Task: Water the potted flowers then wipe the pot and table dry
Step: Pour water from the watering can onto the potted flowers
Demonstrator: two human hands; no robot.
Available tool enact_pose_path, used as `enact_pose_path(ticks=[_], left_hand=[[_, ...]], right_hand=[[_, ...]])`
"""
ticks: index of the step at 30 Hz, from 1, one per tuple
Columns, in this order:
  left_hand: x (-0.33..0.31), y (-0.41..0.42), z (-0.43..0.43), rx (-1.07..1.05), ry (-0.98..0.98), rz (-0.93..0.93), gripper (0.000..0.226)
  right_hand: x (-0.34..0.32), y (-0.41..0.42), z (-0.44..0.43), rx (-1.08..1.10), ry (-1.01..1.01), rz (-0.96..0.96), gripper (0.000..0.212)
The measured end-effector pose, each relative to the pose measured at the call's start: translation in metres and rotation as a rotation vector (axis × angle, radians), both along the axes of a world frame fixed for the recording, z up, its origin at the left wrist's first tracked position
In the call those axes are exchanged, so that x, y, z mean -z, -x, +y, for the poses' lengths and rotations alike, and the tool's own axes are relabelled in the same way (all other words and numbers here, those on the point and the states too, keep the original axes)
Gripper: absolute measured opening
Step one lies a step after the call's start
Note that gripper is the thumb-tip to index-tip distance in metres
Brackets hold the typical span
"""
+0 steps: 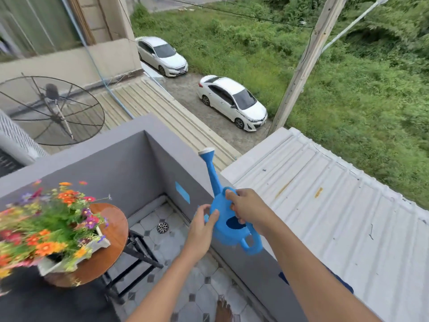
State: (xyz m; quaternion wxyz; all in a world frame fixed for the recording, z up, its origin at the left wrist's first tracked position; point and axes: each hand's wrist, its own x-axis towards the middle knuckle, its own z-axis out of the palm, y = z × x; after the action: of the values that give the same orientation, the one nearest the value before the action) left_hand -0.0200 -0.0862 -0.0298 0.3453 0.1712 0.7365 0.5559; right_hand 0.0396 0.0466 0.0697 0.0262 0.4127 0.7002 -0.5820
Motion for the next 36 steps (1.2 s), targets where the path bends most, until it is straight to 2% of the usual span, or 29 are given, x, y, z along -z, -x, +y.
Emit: enact_pose_path(ticks=[3, 10, 13, 16, 20, 26, 31, 36], left_hand=[[-0.008, 0.013, -0.045, -0.101, -0.042, 0.000, 0.056], [-0.042, 0.024, -0.144, -0.385, -0.124, 0.010, 0.062], [-0.050, 0.030, -0.182, -0.509, -0.111, 0.002, 0.051], [-0.062, 0.032, -0.210, -0.543, -0.120, -0.009, 0.045], [-0.072, 0.035, -0.245, -0.617, -0.125, -0.054, 0.043], [-0.067, 0.045, -0.278, -0.683, -0.102, -0.108, 0.049], [-0.053, 0.055, -0.287, -0.681, -0.098, -0.175, 0.061], [-0.042, 0.061, -0.286, -0.674, -0.146, -0.229, 0.064]], right_hand=[[-0.018, 0.022, -0.039, -0.168, -0.024, 0.031, 0.035], [-0.066, 0.072, -0.139, -0.490, -0.169, 0.068, 0.043], [-0.079, 0.089, -0.181, -0.607, -0.227, 0.049, 0.043], [-0.086, 0.103, -0.211, -0.693, -0.288, 0.027, 0.044], [-0.088, 0.120, -0.249, -0.765, -0.301, 0.007, 0.043], [-0.084, 0.145, -0.291, -0.881, -0.328, -0.093, 0.030], [-0.082, 0.158, -0.307, -0.901, -0.371, -0.155, 0.032], [-0.079, 0.168, -0.313, -0.869, -0.412, -0.179, 0.045]])
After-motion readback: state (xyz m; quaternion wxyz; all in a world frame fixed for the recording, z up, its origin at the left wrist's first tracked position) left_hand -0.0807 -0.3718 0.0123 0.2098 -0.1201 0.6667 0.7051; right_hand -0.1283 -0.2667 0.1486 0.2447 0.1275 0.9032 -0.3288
